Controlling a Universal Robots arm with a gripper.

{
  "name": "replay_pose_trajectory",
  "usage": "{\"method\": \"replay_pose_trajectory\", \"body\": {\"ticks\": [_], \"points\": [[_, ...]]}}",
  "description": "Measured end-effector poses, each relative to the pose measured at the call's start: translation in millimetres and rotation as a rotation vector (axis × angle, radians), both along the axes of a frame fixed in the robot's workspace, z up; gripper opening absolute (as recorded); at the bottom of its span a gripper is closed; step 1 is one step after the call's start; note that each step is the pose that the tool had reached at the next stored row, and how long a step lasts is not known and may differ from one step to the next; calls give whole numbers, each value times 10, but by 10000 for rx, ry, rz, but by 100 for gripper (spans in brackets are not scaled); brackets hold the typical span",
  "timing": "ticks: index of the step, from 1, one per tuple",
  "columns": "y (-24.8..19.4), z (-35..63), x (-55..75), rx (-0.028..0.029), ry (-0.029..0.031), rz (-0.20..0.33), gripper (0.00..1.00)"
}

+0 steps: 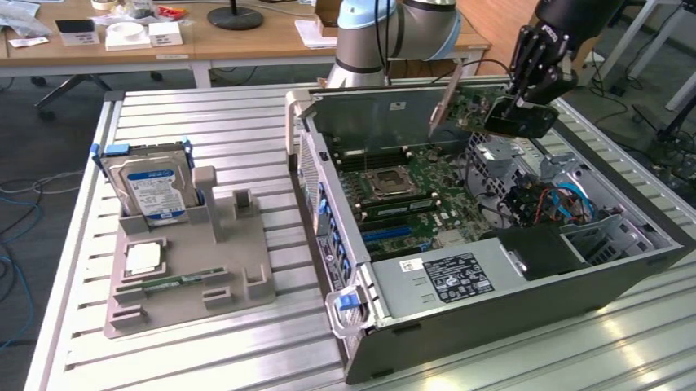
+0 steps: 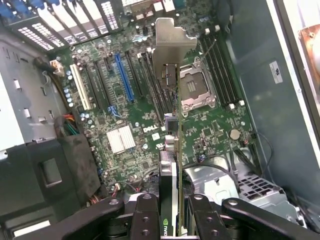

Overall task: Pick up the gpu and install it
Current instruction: 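Insert the gpu into the slot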

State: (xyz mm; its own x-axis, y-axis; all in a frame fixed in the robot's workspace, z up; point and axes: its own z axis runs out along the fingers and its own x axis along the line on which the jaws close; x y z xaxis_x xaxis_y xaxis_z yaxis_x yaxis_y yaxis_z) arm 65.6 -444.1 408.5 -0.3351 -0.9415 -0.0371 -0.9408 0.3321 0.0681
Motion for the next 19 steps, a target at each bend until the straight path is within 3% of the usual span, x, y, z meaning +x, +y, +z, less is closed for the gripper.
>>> {"method": "replay_pose_trajectory", "body": {"ticks": [19], "points": [[0, 0, 0, 0, 0, 227, 27]]}}
